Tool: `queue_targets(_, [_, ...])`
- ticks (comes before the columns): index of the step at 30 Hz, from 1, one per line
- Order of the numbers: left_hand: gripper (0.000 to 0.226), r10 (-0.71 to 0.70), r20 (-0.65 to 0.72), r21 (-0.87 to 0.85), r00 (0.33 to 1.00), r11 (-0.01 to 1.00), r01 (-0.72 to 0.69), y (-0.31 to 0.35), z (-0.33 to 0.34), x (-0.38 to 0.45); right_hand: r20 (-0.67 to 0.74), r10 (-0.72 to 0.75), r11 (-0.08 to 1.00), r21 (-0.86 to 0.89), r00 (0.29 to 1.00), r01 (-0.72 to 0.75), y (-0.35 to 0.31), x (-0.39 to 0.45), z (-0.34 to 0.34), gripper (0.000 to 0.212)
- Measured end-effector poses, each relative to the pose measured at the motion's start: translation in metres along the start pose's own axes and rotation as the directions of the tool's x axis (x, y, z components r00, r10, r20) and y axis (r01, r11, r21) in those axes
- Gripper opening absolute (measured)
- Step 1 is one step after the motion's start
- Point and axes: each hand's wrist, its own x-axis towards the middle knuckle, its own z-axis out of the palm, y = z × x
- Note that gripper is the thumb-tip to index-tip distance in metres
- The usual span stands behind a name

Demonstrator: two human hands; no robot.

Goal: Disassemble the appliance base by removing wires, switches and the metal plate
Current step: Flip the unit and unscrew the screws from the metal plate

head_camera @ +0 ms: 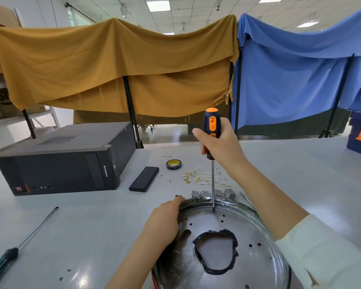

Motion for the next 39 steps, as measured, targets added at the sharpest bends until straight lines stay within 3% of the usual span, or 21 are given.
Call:
queue_targets(2, [0.055, -0.003, 0.0, -0.001, 1.0, 1.0, 0.003, -0.001, 0.0, 0.001, -0.237, -0.099, 0.994, -0.062, 0.966, 0.087, 0.004, -0.006, 0.01, 0.028])
queue_targets(4, [0.055, -0.006, 0.002, -0.007, 1.0, 1.0, 0.006, -0.001, 0.0, 0.001, -0.305, -0.143, 0.989, -0.017, 0.942, 0.144, 0.006, -0.008, 0.012, 0.024])
queue_targets(5, [0.054, -0.008, 0.006, -0.009, 1.0, 1.0, 0.008, 0.0, 0.0, 0.001, -0.267, -0.13, 0.99, 0.013, 0.955, 0.138, 0.006, -0.006, 0.009, 0.021])
queue_targets(7, [0.053, -0.014, 0.015, -0.013, 1.0, 1.0, 0.015, 0.0, -0.001, 0.001, -0.035, -0.064, 0.983, 0.172, 0.997, 0.069, 0.003, -0.002, -0.001, 0.017])
queue_targets(9, [0.052, -0.014, 0.019, -0.014, 1.0, 1.0, 0.014, 0.0, -0.001, 0.001, 0.184, -0.027, 0.946, 0.321, 0.982, -0.034, 0.0, 0.003, -0.008, 0.016])
queue_targets(10, [0.051, -0.012, 0.02, -0.012, 1.0, 1.0, 0.013, 0.001, -0.001, 0.0, 0.213, -0.024, 0.948, 0.314, 0.977, -0.045, 0.0, 0.004, -0.009, 0.015])
queue_targets(13, [0.043, -0.004, 0.043, 0.03, 0.999, 1.0, 0.003, 0.002, -0.002, 0.0, 0.119, -0.034, 0.988, 0.154, 0.992, 0.016, 0.003, 0.002, -0.003, 0.028])
queue_targets(15, [0.041, -0.016, 0.133, 0.071, 0.991, 0.997, 0.006, 0.004, -0.007, 0.001, 0.02, -0.068, 0.993, 0.097, 0.997, 0.066, 0.006, -0.002, 0.003, 0.032])
queue_targets(18, [0.067, -0.075, 0.263, 0.168, 0.962, 0.985, 0.031, 0.012, -0.017, 0.013, -0.13, -0.084, 0.994, 0.065, 0.988, 0.093, 0.006, -0.007, 0.007, 0.029])
queue_targets(20, [0.079, -0.03, 0.206, 0.171, 0.978, 0.985, -0.006, 0.024, -0.016, 0.022, -0.201, -0.064, 0.994, 0.076, 0.978, 0.081, 0.005, -0.008, 0.01, 0.028])
queue_targets(23, [0.078, 0.07, 0.156, 0.095, 0.985, 0.992, -0.085, 0.039, -0.001, 0.029, -0.264, -0.091, 0.99, 0.078, 0.96, 0.115, 0.007, -0.012, 0.012, 0.025])
queue_targets(25, [0.074, 0.088, 0.158, 0.129, 0.983, 0.986, -0.108, 0.039, 0.009, 0.032, -0.212, -0.145, 0.981, 0.093, 0.967, 0.167, 0.01, -0.014, 0.011, 0.018])
queue_targets(27, [0.071, 0.072, 0.136, 0.111, 0.988, 0.99, -0.088, 0.034, 0.012, 0.035, -0.048, -0.176, 0.966, 0.183, 0.983, 0.182, 0.013, -0.014, 0.005, 0.016])
queue_targets(30, [0.07, 0.06, 0.112, 0.088, 0.992, 0.994, -0.07, 0.034, 0.013, 0.037, 0.179, -0.154, 0.941, 0.326, 0.972, 0.089, 0.011, -0.009, -0.003, 0.024])
queue_targets(32, [0.07, 0.057, 0.098, 0.08, 0.994, 0.995, -0.065, 0.035, 0.013, 0.036, 0.17, -0.155, 0.954, 0.284, 0.973, 0.102, 0.01, -0.007, 0.0, 0.029])
queue_targets(35, [0.07, 0.057, 0.083, 0.059, 0.995, 0.996, -0.062, 0.035, 0.012, 0.034, -0.046, -0.147, 0.975, 0.164, 0.988, 0.153, 0.01, -0.01, 0.013, 0.046])
queue_targets(37, [0.069, 0.061, 0.074, 0.055, 0.995, 0.996, -0.065, 0.035, 0.012, 0.034, -0.125, -0.127, 0.969, 0.195, 0.984, 0.15, 0.008, -0.007, 0.014, 0.033])
queue_targets(39, [0.068, 0.064, 0.075, 0.061, 0.995, 0.996, -0.069, 0.035, 0.012, 0.034, 0.123, -0.061, 0.949, 0.314, 0.99, 0.02, 0.003, -0.003, 0.005, 0.029])
